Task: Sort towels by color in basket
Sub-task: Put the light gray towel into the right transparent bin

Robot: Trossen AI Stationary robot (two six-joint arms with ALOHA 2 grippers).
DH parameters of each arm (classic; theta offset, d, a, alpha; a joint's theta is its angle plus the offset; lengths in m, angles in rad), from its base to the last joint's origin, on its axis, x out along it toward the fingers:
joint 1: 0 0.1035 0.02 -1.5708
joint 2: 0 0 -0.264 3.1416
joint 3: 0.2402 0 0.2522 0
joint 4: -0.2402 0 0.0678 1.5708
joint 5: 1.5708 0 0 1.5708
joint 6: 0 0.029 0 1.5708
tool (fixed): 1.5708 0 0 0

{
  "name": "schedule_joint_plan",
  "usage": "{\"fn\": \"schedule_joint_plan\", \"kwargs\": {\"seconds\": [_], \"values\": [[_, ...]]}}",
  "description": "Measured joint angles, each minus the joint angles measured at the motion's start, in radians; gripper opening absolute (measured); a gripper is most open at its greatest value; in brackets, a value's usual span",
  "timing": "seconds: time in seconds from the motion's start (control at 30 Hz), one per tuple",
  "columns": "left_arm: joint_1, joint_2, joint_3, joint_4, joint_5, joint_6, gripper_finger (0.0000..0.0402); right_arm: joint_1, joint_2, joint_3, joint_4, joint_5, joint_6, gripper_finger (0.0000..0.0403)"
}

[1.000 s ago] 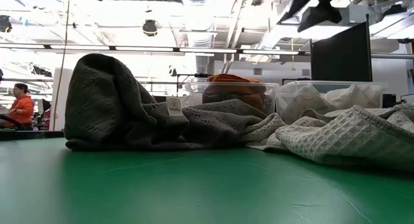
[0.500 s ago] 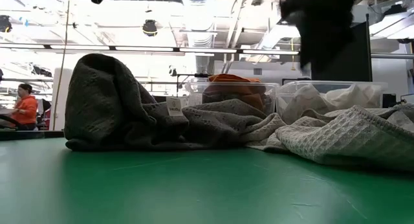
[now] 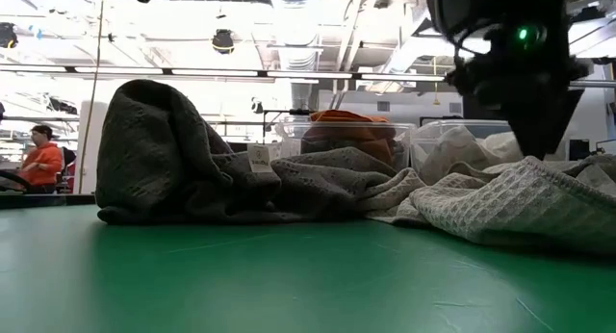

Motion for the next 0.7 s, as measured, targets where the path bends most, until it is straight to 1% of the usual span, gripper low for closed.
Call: {"fn": "schedule_joint_plan", "kwargs": {"seconds": [0.1,0.17,0.23,0.3,0.33,0.4,0.47,0.53,0.57,0.6,0.7], "values": [[0.000,0.000,0.000,0.000,0.000,0.004,0.0265,-0.026,-0.003,-0.083,0.177,-0.002,-0.084,0.0291],[0.000,0.000,0.000,0.000,0.000,0.012,0.0265,-0.048,-0.003,-0.133,0.280,-0.004,-0.109,0.0289],[0.000,0.000,0.000,0.001,0.000,0.012,0.0265,-0.071,0.000,-0.162,0.325,0.000,-0.110,0.0282],[0.000,0.000,0.000,0.000,0.000,0.010,0.0265,-0.092,0.000,-0.173,0.352,0.026,-0.110,0.0265],[0.000,0.000,0.000,0.001,0.000,0.010,0.0265,-0.101,0.000,-0.174,0.363,0.044,-0.113,0.0250],[0.000,0.000,0.000,0.001,0.000,0.010,0.0265,-0.117,0.000,-0.176,0.391,0.057,-0.145,0.0206],[0.000,0.000,0.000,0.001,0.000,0.010,0.0265,-0.135,0.000,-0.178,0.433,0.057,-0.202,0.0143],[0.000,0.000,0.000,0.001,-0.001,0.014,0.0265,-0.152,0.000,-0.177,0.477,0.054,-0.249,0.0065],[0.000,0.000,0.000,0.001,-0.001,0.015,0.0265,-0.160,-0.004,-0.177,0.491,0.048,-0.271,0.0037],[0.000,0.000,0.000,0.001,-0.001,0.015,0.0265,-0.168,-0.011,-0.177,0.502,0.039,-0.288,0.0025],[0.000,0.000,0.000,0.001,-0.001,0.016,0.0265,-0.190,-0.060,-0.155,0.485,0.025,-0.300,0.0025]]}}
